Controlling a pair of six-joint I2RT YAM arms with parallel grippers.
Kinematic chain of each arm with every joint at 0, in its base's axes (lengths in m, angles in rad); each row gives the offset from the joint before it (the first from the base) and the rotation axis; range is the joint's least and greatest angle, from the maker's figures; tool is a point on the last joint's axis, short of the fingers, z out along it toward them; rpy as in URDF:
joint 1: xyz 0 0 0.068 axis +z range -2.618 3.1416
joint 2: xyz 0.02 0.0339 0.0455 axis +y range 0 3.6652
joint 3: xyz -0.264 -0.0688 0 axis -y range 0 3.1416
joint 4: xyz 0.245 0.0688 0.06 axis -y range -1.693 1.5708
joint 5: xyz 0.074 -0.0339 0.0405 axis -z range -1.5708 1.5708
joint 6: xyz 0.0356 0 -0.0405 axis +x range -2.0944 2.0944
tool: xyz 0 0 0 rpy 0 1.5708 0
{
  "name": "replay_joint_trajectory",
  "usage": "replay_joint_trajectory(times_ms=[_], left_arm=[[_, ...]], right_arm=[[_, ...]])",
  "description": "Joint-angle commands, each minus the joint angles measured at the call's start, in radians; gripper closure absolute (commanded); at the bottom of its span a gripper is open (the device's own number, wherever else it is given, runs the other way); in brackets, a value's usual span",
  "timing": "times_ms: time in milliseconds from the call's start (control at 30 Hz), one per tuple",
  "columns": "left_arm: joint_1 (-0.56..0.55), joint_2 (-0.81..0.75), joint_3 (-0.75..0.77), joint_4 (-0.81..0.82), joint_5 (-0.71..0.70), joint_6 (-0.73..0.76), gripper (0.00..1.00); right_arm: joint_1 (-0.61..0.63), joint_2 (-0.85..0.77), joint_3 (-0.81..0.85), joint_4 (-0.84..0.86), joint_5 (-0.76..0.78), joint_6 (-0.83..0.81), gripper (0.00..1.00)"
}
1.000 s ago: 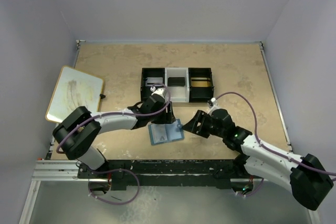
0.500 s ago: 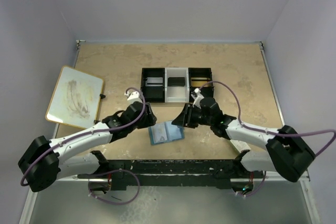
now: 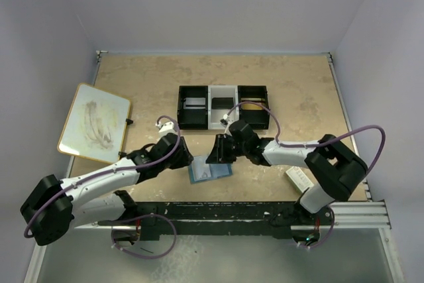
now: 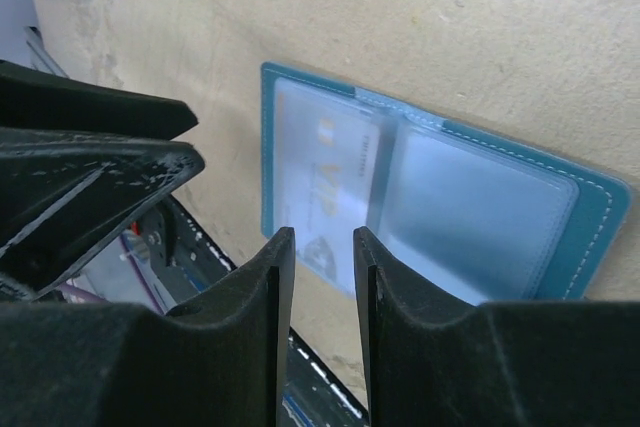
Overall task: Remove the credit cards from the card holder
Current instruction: Adjust the card holder at the center of the board.
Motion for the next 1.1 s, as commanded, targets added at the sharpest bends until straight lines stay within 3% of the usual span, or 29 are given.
replay_joint_trajectory(times_ms=[0, 500, 767, 1067], left_arm=[[0.0, 0.006, 0.014, 0.045, 0.047, 0.011, 0.63], [0.0, 0.125, 0.015, 0.145, 0.195, 0.043, 0.7], [-0.001, 0.169, 0.001, 0.139, 0.187, 0.044, 0.7], [-0.001, 0.228, -0.019, 0.141, 0.183, 0.051, 0.82]], right_arm=[[0.002, 0.024, 0.031, -0.019, 0.01, -0.015, 0.67], [-0.001, 0.077, -0.002, 0.026, -0.05, 0.026, 0.72], [-0.01, 0.106, -0.022, 0.052, -0.063, 0.046, 0.73], [-0.043, 0.127, -0.07, 0.144, -0.116, 0.074, 0.84]])
